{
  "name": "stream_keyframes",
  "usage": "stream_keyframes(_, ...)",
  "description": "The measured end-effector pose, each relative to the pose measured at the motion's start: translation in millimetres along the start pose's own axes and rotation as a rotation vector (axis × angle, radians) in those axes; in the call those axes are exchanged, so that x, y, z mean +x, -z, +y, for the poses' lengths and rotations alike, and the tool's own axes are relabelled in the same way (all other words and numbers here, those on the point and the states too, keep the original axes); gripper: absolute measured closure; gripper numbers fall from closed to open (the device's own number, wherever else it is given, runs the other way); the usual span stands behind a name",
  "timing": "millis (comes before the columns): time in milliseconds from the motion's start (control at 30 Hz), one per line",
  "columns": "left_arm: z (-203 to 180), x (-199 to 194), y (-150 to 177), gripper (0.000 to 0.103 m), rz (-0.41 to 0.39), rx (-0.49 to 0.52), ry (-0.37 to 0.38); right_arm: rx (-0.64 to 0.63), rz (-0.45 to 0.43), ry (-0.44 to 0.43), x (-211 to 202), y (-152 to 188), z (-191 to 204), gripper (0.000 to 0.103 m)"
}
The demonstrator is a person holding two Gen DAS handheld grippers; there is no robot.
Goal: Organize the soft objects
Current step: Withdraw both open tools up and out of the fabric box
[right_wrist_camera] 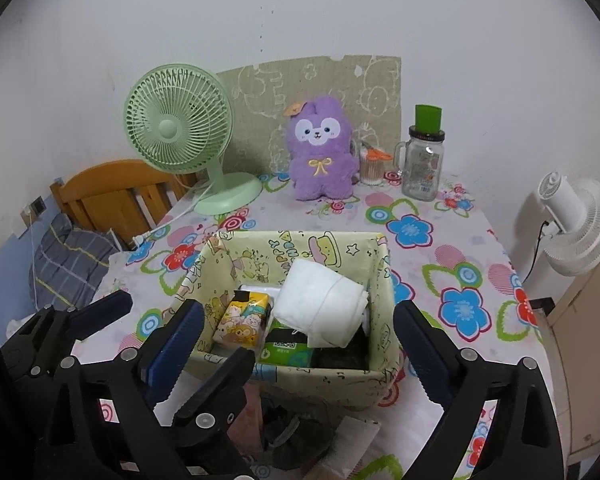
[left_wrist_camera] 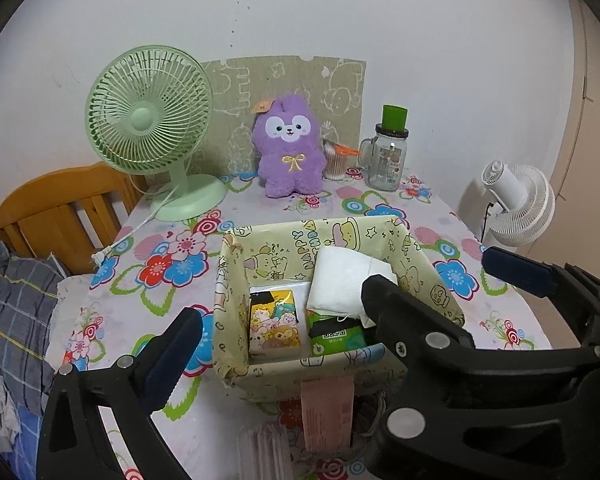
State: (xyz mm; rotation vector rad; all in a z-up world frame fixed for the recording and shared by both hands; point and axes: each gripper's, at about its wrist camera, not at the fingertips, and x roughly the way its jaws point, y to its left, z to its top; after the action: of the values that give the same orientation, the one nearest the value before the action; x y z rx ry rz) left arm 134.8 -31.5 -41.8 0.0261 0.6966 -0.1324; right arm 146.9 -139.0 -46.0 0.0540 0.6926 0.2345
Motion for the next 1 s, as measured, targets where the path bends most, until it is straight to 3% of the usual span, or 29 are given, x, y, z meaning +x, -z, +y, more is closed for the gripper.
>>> stream_keyframes(1000, -9, -48, 31, 0.000, -0.036, 0.012, 0.005, -0.010, -0.054, 0.041, -56, 33, 10, 0.004)
